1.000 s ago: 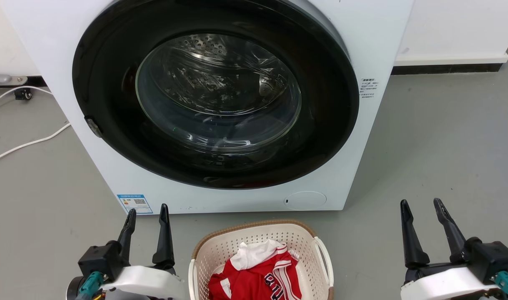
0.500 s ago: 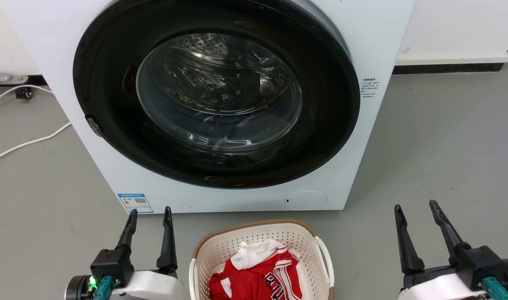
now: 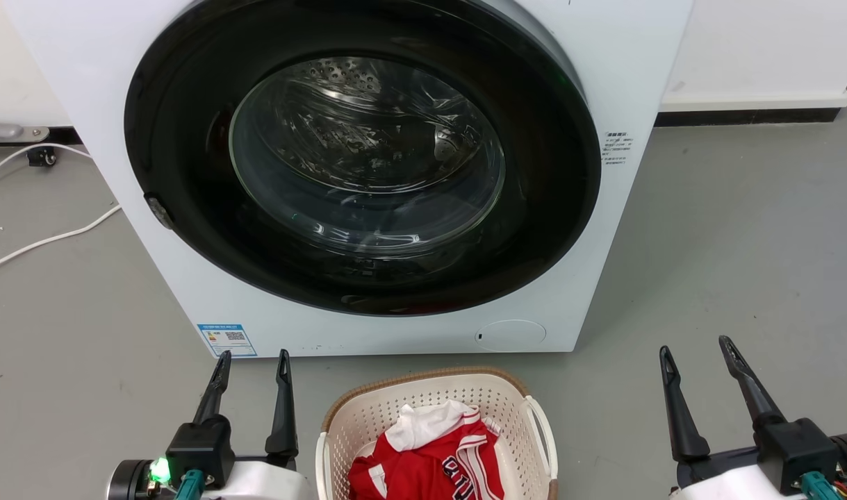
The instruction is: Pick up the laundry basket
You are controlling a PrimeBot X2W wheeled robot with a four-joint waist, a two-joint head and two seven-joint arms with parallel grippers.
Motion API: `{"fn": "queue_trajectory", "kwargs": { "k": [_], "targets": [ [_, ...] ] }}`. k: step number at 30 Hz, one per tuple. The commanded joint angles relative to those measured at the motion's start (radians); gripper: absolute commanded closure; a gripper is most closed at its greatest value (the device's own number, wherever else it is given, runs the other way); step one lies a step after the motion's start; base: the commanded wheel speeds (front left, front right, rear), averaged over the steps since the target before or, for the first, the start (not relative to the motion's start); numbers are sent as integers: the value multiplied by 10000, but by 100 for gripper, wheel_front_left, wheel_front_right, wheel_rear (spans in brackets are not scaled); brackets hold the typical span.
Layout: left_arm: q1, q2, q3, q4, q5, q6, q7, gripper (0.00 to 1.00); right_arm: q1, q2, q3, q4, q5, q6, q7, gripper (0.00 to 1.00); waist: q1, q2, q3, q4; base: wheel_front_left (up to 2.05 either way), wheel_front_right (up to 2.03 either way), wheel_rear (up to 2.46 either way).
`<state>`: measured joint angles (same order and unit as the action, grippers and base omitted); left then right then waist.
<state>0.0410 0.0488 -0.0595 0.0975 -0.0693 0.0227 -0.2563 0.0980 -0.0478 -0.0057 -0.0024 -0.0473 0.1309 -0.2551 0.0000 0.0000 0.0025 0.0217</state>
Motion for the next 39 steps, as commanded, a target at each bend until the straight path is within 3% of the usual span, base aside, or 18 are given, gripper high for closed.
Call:
{"fn": "queue_trajectory", "kwargs": {
  "k": [1, 39],
  "targets": [
    [123, 26, -16, -41, 236, 46, -83, 0, 143, -43, -13, -25, -200, -3, -101, 0, 0, 0, -9, 2, 0, 0, 0],
    [-34, 25, 220, 237, 46, 93, -95, 0, -180, -41, 105, 195, 86, -3, -104, 0, 0, 0, 146, -80, 0, 0, 0]
  ]
}}
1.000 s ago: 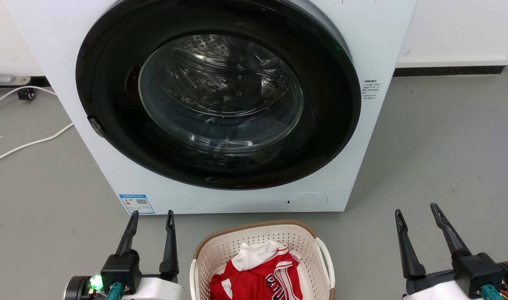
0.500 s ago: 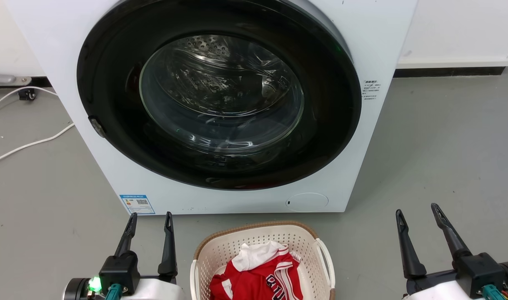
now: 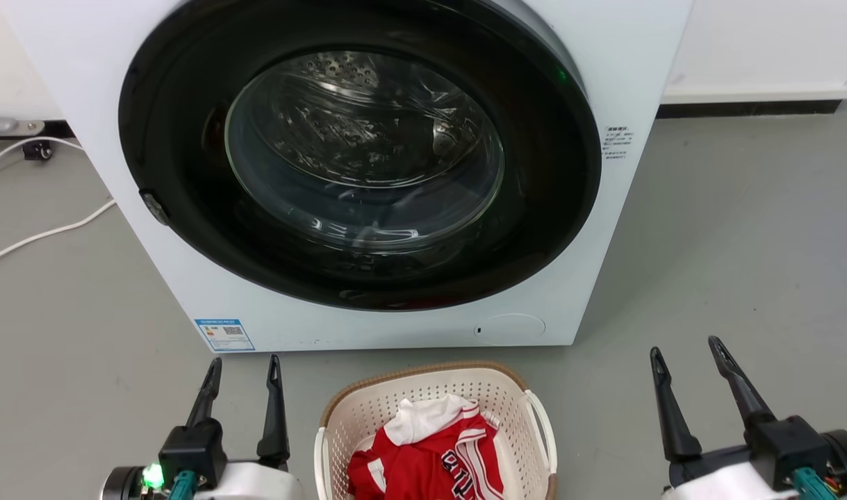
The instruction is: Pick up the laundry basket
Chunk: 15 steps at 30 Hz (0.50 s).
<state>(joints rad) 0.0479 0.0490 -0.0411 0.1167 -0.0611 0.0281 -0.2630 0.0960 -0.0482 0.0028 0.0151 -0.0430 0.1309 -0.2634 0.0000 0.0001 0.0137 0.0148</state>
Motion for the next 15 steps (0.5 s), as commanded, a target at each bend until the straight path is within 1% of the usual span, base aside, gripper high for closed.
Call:
{"fn": "queue_trajectory", "kwargs": {
  "k": [1, 8, 15],
  "targets": [
    [-202, 23, 67, 89, -26, 7, -30, 0, -250, -37, 60, 81, 29, -3, -21, 0, 0, -1, 78, -16, 0, 0, 0],
    [-1036, 32, 267, 810, 198, -262, -28, 0, -1146, -32, 604, 1038, -178, -3, -21, 0, 0, -1, 661, 10, 0, 0, 0],
    [-2343, 151, 355, 2620, 265, -603, -28, 0, -2394, -31, 995, 2593, -632, -5, -21, 0, 0, -1, 1540, 47, 0, 0, 0]
  ]
}}
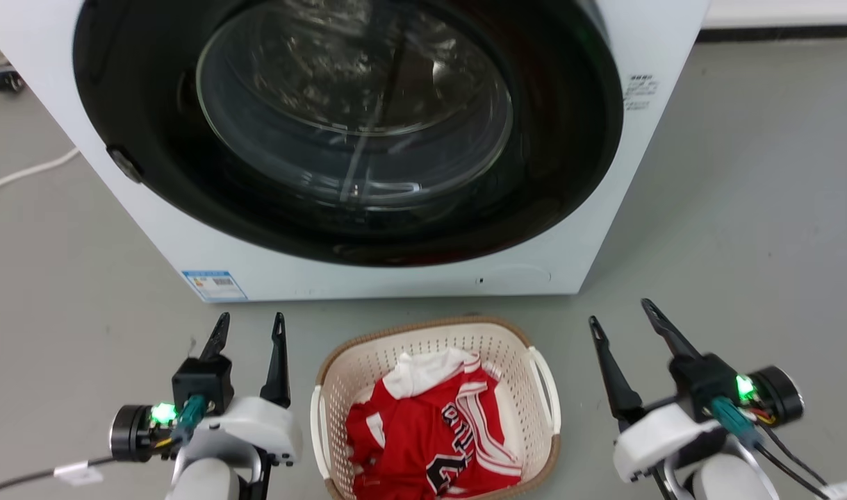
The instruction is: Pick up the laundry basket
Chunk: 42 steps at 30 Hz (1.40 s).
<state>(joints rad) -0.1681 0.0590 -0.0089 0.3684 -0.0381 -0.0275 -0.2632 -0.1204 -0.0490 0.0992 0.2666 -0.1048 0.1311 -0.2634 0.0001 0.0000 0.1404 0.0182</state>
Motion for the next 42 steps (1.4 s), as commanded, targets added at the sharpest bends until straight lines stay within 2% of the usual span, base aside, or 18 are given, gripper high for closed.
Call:
{"fn": "queue_trajectory", "kwargs": {
  "k": [1, 10, 26, 42],
  "targets": [
    [-327, 66, 23, 425, 56, -58, -26, 0, -397, -22, 93, 364, -120, -7, -21, 0, -1, 0, 405, 7, 0, 0, 0],
    [-1863, 216, 14, 2835, 72, -249, -26, 0, -2048, -255, 571, 2614, -500, -7, -23, 0, -1, 0, 1667, -72, 0, 0, 0],
    [-4647, 69, -197, 6911, -407, -593, -26, 0, -5207, -713, 1714, 6504, 152, -7, -21, 0, -1, 0, 4271, 305, 0, 0, 0],
    [-5360, -40, -331, 7964, -797, -703, -26, 0, -6557, -725, 2216, 8705, 366, -7, -21, 0, -1, 0, 5585, 509, 0, 0, 0]
  ]
}}
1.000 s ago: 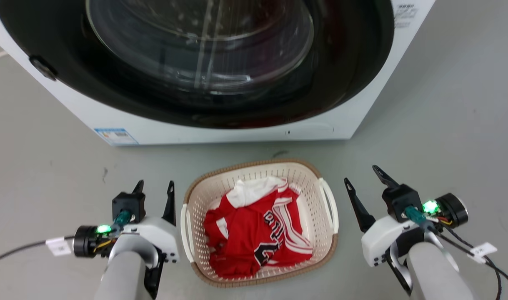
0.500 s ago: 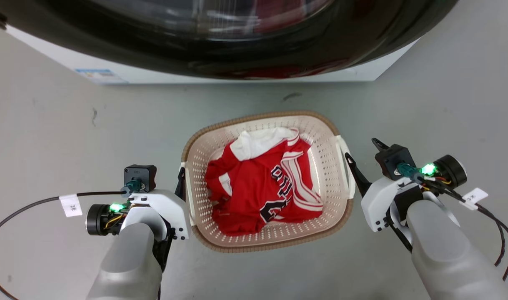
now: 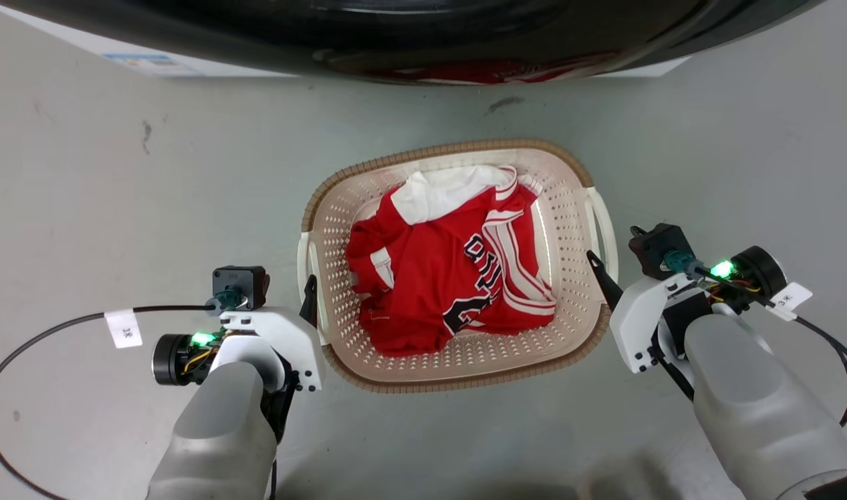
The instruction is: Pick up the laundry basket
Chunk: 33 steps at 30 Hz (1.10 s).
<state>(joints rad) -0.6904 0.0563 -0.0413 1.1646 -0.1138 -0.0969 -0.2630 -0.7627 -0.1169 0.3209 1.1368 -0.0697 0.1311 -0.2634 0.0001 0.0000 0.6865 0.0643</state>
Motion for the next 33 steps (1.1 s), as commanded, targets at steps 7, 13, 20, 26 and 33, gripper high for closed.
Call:
{"fn": "queue_trajectory", "kwargs": {
  "k": [7, 13, 20, 26, 33],
  "targets": [
    [-455, -55, -352, 239, -292, -70, -28, 0, -666, -52, 167, 716, 160, -7, -20, 0, -1, 0, 751, 207, 0, 0, 0],
    [-665, -60, -1005, 308, -872, -136, -28, 0, -980, -49, 411, 1149, 180, -7, -16, 0, -1, 0, 1042, 264, 0, 0, 0],
    [-798, -60, -1766, 277, -1365, 4, -28, 100, -1211, 57, 447, 1335, 272, -7, -17, 100, -1, 0, 1175, 279, 0, 0, 0],
    [-810, -41, -2230, 302, -1612, 170, -28, 100, -1115, 133, 534, 1406, 358, -5, -21, 100, -1, 0, 971, 251, 0, 0, 0],
    [-407, -51, -2607, 530, -1955, 190, -28, 100, -591, 332, 771, 1474, 616, -4, 257, 100, -1, 0, 147, 155, 0, 0, 0]
  ]
}}
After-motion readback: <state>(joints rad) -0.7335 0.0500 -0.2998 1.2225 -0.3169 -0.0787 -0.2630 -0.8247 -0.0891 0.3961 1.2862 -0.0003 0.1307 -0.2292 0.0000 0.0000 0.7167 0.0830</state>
